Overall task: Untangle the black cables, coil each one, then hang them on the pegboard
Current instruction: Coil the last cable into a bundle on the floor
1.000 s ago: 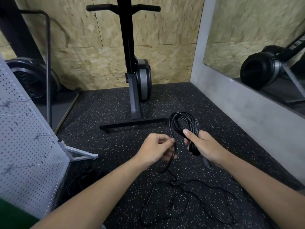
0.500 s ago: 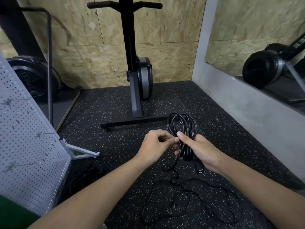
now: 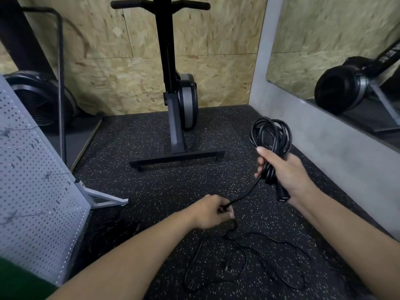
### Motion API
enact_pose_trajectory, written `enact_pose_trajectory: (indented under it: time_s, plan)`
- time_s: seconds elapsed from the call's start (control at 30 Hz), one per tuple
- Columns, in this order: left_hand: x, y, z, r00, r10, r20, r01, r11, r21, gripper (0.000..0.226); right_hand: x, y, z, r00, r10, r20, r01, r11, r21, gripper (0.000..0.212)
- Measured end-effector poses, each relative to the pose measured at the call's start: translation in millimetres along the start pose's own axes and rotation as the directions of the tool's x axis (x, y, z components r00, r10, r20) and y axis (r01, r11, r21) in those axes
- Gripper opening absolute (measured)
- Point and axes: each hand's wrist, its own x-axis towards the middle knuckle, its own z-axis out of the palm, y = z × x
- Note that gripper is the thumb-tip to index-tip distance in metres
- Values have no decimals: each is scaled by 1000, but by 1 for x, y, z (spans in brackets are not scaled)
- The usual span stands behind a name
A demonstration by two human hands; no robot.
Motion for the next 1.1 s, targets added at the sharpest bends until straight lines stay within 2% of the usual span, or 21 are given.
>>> enact_pose_trajectory:
  time_s: [0.07, 0.1, 0.17, 0.2, 0.23, 0.33, 0.4, 0.5, 0.6, 0.67, 0.77, 0.87, 0.93, 1.03, 1.1]
  plan:
    - [-2, 1, -9, 999, -9, -32, 11, 999, 52, 23, 4, 1, -7, 996, -64, -69, 46, 971, -234, 31]
    - [-3, 2, -14, 998, 5, -67, 1, 997, 77, 24, 7, 4, -12, 991, -119, -68, 80, 903, -422, 29]
    - [-7, 9, -24, 976, 92, -196, -76, 993, 85, 23, 12, 13, -24, 984, -177, 19, 131, 650, -749, 28]
    - [-10, 14, -28, 946, 152, -286, -138, 988, 67, 23, 14, 17, -29, 985, -156, 78, 151, 538, -829, 31]
    - [-13, 22, -31, 903, 219, -370, -211, 976, 63, 24, 15, 22, -31, 985, -108, 133, 168, 471, -866, 36]
    - [-20, 43, -35, 767, 414, -490, -375, 909, 181, 23, 14, 34, -26, 966, 38, 254, 220, 387, -895, 47]
    - [-23, 48, -38, 720, 465, -515, -411, 884, 222, 22, 9, 37, -17, 951, 70, 302, 252, 395, -883, 37]
    - [-25, 42, -45, 707, 436, -557, -411, 894, 177, 23, 0, 35, -5, 932, 138, 335, 217, 527, -822, 27]
    - [-25, 36, -48, 703, 423, -571, -423, 895, 142, 25, -9, 31, 3, 919, 233, 319, 120, 605, -787, 50]
    - [-27, 34, -49, 718, 409, -563, -429, 897, 105, 26, -14, 28, 10, 883, 323, 341, 19, 701, -713, 66]
    - [-29, 30, -52, 743, 370, -558, -424, 905, 37, 25, -21, 22, 15, 812, 397, 427, -87, 807, -585, 69]
    - [-31, 26, -54, 754, 327, -570, -412, 911, -23, 22, -24, 20, 22, 766, 401, 503, 1, 781, -624, 68]
    - [-33, 26, -55, 740, 334, -584, -403, 915, 12, 24, -25, 21, 29, 756, 388, 528, 61, 760, -647, 55]
    - [-35, 21, -54, 705, 369, -605, -390, 915, 103, 26, -25, 19, 36, 765, 410, 497, 51, 730, -681, 27]
    - [-37, 17, -55, 713, 372, -595, -372, 919, 129, 24, -23, 18, 37, 761, 437, 478, 53, 694, -718, 21]
